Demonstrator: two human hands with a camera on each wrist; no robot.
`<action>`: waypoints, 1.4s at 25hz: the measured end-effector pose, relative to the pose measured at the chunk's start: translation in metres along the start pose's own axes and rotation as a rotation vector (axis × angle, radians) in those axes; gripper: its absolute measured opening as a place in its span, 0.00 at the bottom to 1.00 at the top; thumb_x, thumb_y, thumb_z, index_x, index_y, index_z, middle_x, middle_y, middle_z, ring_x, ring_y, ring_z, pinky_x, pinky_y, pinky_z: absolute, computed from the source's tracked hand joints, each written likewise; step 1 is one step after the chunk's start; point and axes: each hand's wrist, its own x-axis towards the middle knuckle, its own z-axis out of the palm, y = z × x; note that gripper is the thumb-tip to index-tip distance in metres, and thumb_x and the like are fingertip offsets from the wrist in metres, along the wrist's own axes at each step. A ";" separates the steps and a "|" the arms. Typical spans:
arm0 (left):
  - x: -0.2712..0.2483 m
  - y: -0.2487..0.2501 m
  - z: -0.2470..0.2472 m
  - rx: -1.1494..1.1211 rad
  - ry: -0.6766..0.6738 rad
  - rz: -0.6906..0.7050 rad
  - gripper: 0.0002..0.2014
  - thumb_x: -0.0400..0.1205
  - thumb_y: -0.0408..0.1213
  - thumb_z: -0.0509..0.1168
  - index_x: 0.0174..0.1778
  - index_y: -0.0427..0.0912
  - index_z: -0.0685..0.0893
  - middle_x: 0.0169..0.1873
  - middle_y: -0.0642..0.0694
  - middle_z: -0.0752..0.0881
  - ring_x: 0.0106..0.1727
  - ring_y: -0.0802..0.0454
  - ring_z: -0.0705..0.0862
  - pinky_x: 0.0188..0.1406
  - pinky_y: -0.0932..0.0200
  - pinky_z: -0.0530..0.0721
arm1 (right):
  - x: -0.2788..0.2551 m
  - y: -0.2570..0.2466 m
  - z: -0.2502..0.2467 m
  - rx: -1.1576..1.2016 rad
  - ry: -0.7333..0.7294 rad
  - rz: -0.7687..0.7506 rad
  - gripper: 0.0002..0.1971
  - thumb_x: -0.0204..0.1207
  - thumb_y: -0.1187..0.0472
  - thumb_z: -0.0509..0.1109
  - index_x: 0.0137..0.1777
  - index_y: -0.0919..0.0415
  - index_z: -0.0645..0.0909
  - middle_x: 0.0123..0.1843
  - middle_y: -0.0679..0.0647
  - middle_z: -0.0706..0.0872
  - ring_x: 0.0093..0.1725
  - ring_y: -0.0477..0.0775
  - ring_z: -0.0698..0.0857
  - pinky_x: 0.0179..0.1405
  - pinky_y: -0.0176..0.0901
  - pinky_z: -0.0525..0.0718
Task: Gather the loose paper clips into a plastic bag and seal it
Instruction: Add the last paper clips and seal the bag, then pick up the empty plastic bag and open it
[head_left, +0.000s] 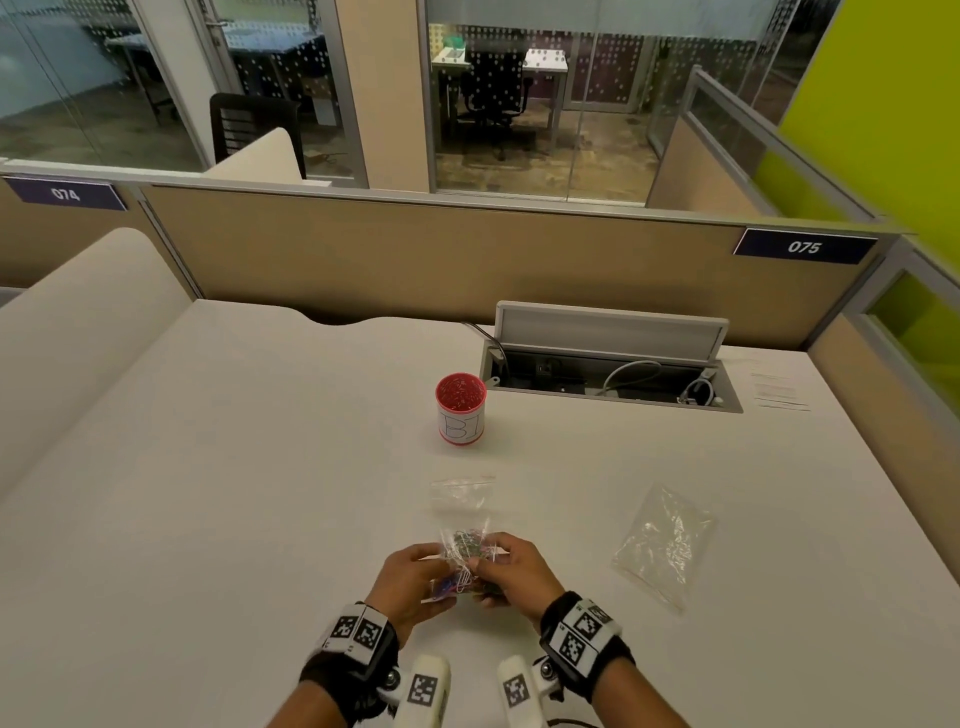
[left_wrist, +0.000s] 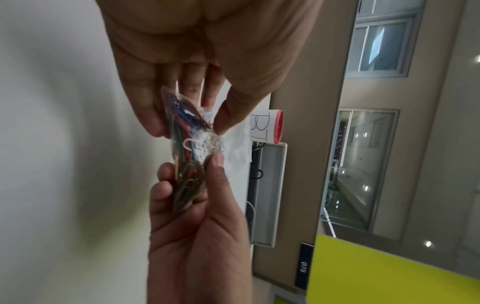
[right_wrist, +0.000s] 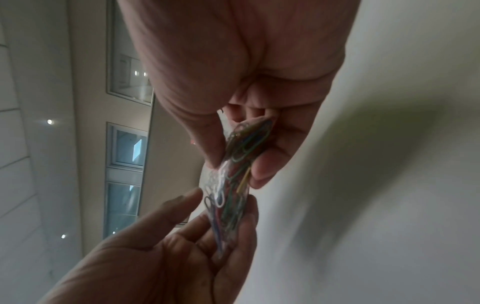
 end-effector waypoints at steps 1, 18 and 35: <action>0.005 -0.001 -0.001 0.020 0.026 0.011 0.13 0.77 0.20 0.65 0.57 0.32 0.81 0.46 0.31 0.87 0.42 0.40 0.86 0.44 0.47 0.88 | 0.007 0.001 0.001 -0.016 0.008 0.009 0.15 0.74 0.61 0.75 0.60 0.60 0.80 0.45 0.61 0.89 0.32 0.49 0.88 0.29 0.41 0.86; 0.029 -0.033 -0.057 0.147 0.214 0.179 0.17 0.75 0.24 0.70 0.59 0.39 0.80 0.56 0.38 0.85 0.53 0.39 0.85 0.51 0.47 0.84 | -0.025 0.008 -0.102 -0.428 0.498 -0.099 0.10 0.71 0.59 0.76 0.52 0.53 0.85 0.46 0.45 0.89 0.47 0.49 0.87 0.50 0.44 0.83; -0.019 -0.027 -0.002 0.519 0.136 0.595 0.20 0.68 0.37 0.72 0.56 0.47 0.82 0.55 0.45 0.84 0.57 0.46 0.83 0.53 0.53 0.80 | -0.080 0.073 -0.145 -1.015 0.647 0.000 0.10 0.78 0.54 0.68 0.57 0.52 0.84 0.69 0.47 0.80 0.67 0.53 0.77 0.63 0.40 0.75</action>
